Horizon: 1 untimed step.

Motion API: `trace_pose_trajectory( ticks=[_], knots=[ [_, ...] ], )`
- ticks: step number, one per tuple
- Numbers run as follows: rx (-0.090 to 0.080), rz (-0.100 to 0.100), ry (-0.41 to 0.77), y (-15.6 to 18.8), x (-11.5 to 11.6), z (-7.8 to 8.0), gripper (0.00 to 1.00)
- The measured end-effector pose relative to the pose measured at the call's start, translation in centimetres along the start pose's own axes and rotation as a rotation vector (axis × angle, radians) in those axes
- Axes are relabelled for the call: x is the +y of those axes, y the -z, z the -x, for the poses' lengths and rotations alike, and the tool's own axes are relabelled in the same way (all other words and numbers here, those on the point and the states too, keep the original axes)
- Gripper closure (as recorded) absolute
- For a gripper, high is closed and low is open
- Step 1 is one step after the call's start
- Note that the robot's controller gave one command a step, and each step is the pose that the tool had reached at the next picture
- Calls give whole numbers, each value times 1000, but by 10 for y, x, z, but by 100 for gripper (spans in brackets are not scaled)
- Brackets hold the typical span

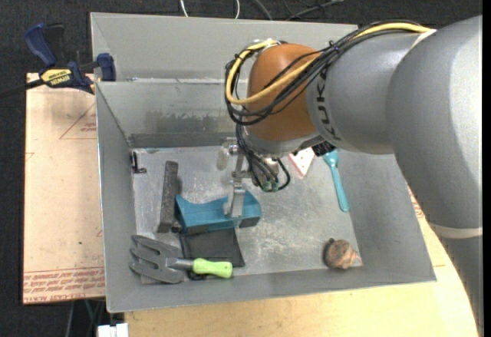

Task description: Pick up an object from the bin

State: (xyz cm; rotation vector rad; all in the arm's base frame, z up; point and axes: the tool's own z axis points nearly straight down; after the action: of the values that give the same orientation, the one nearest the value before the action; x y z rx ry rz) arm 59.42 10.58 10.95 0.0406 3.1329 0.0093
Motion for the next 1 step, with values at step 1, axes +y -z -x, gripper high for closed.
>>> trace_pose_trajectory(
  ticks=[1],
  knots=[
    [3,0,-67,-34,24,-45,0]
  ],
)
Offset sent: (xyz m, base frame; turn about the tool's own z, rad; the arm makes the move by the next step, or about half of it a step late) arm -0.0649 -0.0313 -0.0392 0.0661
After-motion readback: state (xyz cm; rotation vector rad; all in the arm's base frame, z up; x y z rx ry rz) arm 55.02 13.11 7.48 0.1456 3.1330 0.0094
